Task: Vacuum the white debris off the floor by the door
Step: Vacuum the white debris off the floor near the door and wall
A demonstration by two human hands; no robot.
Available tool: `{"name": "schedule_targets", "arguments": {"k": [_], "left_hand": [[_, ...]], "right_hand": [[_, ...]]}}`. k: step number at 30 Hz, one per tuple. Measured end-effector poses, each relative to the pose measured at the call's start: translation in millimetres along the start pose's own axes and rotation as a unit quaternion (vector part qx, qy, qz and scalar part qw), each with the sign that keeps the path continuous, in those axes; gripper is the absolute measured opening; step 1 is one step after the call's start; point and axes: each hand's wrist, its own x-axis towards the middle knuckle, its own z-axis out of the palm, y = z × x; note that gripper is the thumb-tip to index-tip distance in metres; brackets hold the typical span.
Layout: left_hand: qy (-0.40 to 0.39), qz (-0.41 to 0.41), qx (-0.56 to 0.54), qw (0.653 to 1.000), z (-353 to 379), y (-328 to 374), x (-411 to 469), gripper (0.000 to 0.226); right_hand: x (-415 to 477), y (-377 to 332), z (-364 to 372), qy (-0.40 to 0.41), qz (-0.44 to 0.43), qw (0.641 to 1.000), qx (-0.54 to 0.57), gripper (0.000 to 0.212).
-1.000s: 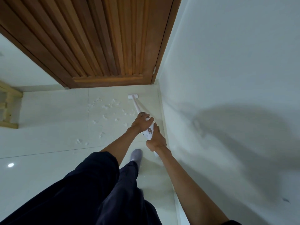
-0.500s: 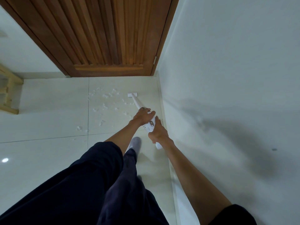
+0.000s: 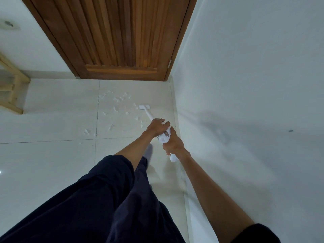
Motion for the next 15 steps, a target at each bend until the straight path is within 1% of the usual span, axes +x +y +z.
{"name": "schedule_targets", "arguments": {"k": [3,6,7,9,10,12,15], "left_hand": [[0.004,-0.014,0.005,1.0,8,-14,-3,0.088],[0.014,-0.011,0.001,1.0,13,-16,-22,0.084],[0.012,-0.009,0.001,1.0,13,-14,-32,0.079],[0.008,-0.02,0.012,1.0,16,-14,-45,0.06],[0.007,-0.022,0.007,1.0,19,-16,-51,0.056],[0.009,-0.011,0.003,1.0,22,-19,-60,0.056],[0.006,0.0,0.021,1.0,25,-22,-71,0.034]], "right_hand": [[-10,6,5,-0.005,0.003,1.0,0.0,0.079],[-21,13,11,-0.011,0.004,1.0,-0.002,0.079],[-25,16,14,-0.011,0.005,1.0,0.0,0.08],[-32,20,20,-0.007,0.006,1.0,-0.005,0.081],[-36,23,23,-0.007,0.008,1.0,-0.007,0.081],[-43,27,30,-0.005,0.009,1.0,-0.004,0.081],[-50,32,38,0.0,0.013,1.0,0.008,0.081]]}}
